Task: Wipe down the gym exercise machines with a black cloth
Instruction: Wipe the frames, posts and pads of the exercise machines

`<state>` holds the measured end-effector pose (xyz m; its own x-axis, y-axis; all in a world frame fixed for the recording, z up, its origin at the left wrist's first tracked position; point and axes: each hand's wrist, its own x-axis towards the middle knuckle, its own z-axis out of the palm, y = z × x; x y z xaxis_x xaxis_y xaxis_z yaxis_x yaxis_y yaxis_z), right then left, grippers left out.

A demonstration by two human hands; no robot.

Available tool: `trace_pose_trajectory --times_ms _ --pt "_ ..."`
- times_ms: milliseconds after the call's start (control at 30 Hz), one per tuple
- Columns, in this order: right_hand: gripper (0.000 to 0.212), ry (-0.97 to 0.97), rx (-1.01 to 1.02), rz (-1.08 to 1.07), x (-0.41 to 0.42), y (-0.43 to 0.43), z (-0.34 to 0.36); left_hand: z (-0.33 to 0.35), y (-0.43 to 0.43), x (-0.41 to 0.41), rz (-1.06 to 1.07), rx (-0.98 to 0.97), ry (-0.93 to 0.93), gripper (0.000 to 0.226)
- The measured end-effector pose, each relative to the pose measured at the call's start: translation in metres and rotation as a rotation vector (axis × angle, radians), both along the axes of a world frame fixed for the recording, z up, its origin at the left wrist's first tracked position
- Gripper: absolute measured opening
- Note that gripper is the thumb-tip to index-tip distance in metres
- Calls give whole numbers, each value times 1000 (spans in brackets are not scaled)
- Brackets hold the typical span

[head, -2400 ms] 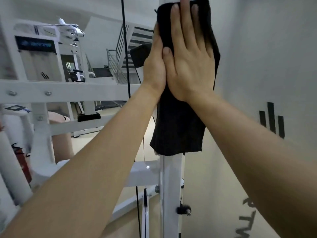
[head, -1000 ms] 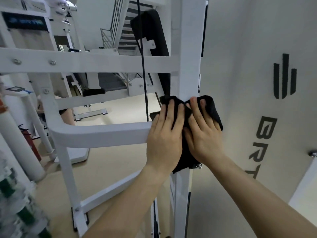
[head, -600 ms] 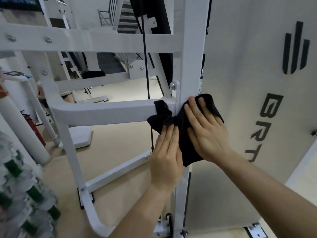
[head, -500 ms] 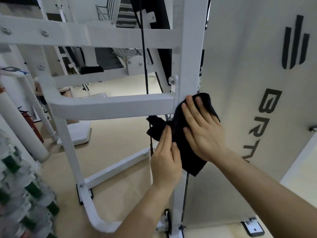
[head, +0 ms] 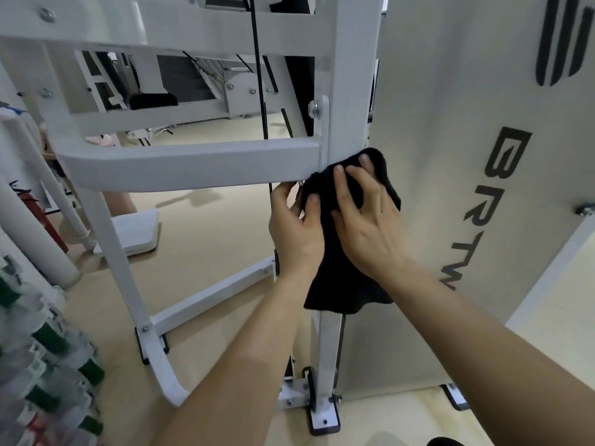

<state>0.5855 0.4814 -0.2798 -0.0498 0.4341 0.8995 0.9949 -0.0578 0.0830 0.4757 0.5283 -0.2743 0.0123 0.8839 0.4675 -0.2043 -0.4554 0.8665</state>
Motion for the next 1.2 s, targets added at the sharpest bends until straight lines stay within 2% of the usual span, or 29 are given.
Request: trace_pose_trajectory --times_ms 100,200,267,367,467,567,667,800,867,967,1067,1200 --pt "56 47 -4 28 1 6 -12 -2 5 10 104 -58 -96 19" --pt "61 59 -48 16 2 7 -24 -9 -1 19 110 -13 -128 10" --pt "61 42 -37 -8 3 13 -27 -17 -8 21 87 55 -73 27" --pt "61 -4 19 -35 5 19 -27 -34 -6 23 -76 159 -28 46" --pt "58 -23 101 -76 4 25 -30 -46 5 25 -248 201 -25 51" --pt "57 -64 172 -110 5 29 -35 -57 7 30 -306 262 -11 54" --pt "57 -107 152 -94 7 26 -56 -86 4 33 -379 206 -45 54" --pt "60 -119 80 -108 7 15 -108 -132 -2 28 -413 76 10 53" --pt "59 -138 37 -95 12 10 -117 -128 -1 22 -434 71 38 51" --pt "57 -171 30 -79 17 8 -108 -102 16 16 -457 167 75 47" --pt "56 -96 79 -88 7 14 -105 -95 25 17 -482 204 72 45" --pt "69 -14 7 -61 3 20 -148 -140 16 11 -525 85 129 51"
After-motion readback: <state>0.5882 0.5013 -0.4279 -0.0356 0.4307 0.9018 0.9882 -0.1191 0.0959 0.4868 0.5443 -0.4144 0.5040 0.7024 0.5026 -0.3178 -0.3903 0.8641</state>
